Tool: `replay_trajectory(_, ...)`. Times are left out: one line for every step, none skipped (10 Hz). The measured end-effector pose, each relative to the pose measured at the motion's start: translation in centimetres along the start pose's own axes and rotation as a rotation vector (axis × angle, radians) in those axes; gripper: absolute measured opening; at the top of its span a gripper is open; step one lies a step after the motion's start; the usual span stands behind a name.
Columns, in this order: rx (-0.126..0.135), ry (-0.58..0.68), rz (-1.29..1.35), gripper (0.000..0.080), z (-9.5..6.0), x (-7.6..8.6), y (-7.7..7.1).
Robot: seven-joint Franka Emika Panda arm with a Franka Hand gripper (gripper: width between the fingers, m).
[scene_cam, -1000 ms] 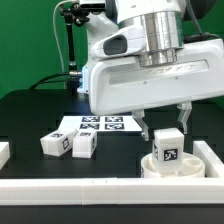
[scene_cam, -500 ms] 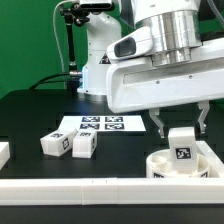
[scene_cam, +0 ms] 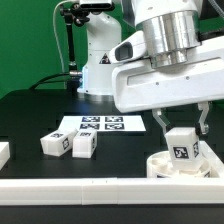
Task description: Assemble stool
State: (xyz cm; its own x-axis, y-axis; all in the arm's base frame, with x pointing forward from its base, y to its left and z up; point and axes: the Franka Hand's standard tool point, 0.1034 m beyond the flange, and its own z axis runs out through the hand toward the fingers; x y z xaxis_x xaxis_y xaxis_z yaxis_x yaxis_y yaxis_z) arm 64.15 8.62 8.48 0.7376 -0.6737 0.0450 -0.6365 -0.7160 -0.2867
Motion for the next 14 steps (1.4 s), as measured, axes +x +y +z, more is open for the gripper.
replay_trajectory(0.004, -0.003, 0.072, 0.0340, 0.0, -0.3, 0.0)
replay_trajectory(0.015, -0.011, 0.124, 0.0340, 0.0, -0.3, 0.0)
replay_trajectory(0.021, -0.018, 0.219, 0.0340, 0.0, -0.4, -0.1)
replay_trajectory(0.029, -0.026, 0.311, 0.0340, 0.0, -0.4, -0.1)
replay_trajectory(0.039, -0.037, 0.417, 0.0340, 0.0, -0.5, -0.1)
replay_trajectory(0.042, -0.045, 0.455, 0.0340, 0.0, -0.5, -0.1)
replay_trajectory(0.043, -0.046, 0.470, 0.0340, 0.0, -0.5, -0.1)
replay_trajectory(0.043, -0.046, 0.461, 0.0340, 0.0, -0.5, -0.1)
replay_trajectory(0.043, -0.046, 0.455, 0.0466, 0.0, -0.5, -0.1)
replay_trajectory(0.039, -0.055, 0.423, 0.0466, -0.4, -0.5, -0.4)
replay_trajectory(0.039, -0.065, 0.376, 0.0612, -1.2, -0.6, -0.7)
replay_trajectory(0.037, -0.079, 0.353, 0.0638, -2.3, -0.5, -1.0)
replay_trajectory(0.041, -0.078, 0.306, 0.0638, -2.7, -0.2, -1.0)
replay_trajectory(0.043, -0.077, 0.209, 0.0648, -2.5, -0.3, -1.0)
